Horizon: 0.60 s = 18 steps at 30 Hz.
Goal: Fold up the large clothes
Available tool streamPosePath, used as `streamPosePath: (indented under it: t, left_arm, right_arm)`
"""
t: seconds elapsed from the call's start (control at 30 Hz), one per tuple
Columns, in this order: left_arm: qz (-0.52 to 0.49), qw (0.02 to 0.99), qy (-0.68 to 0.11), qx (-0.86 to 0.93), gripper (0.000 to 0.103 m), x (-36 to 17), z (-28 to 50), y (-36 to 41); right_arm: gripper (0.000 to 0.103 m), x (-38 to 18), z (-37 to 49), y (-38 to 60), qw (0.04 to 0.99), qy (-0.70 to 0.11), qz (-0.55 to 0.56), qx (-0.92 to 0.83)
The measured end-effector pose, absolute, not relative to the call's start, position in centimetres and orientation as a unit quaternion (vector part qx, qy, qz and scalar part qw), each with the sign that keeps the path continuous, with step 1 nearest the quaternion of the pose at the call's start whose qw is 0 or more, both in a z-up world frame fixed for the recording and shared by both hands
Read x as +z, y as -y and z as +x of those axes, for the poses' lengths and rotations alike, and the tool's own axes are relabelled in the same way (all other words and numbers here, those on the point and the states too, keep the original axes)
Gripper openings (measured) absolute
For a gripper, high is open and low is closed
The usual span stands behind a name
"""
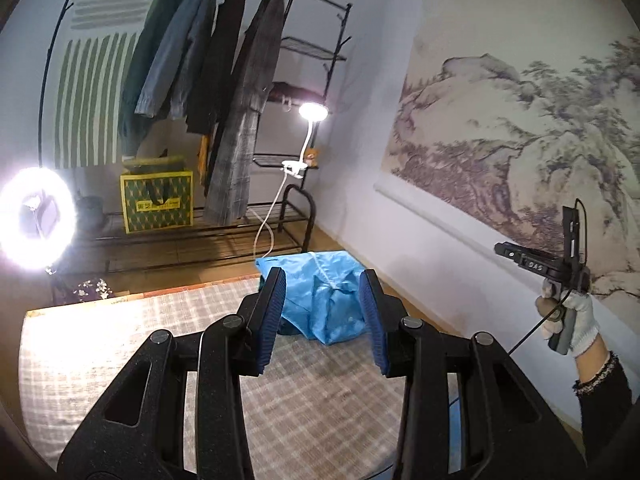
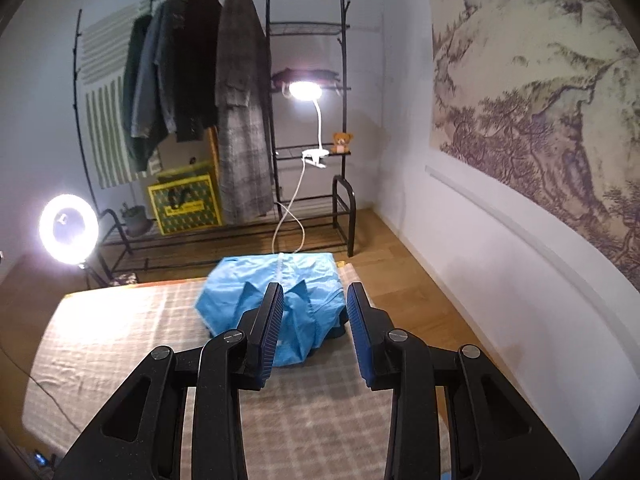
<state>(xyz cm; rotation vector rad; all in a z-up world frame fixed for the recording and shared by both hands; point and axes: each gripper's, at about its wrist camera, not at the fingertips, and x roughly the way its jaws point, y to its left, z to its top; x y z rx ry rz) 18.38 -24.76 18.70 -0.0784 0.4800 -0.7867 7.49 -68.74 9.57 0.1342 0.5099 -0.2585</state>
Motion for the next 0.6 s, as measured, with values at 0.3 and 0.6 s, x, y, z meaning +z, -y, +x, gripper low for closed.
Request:
streamPosePath:
  t: [0.3, 0.6]
  left_arm:
    - [-0.027, 0.887, -0.226, -0.402, 0.039, 20.0, 11.4, 21.4]
    - [0.002, 0.891, -0.233, -0.389, 0.068, 17.4, 7.8, 20.7]
  right_arm:
    - [0.032, 10.2, 1.2, 62.0, 0.961, -0.244, 0.055, -0.117]
    - [0.055, 7.4, -1.3, 56.8, 0.962, -0.243, 0.06, -0.109]
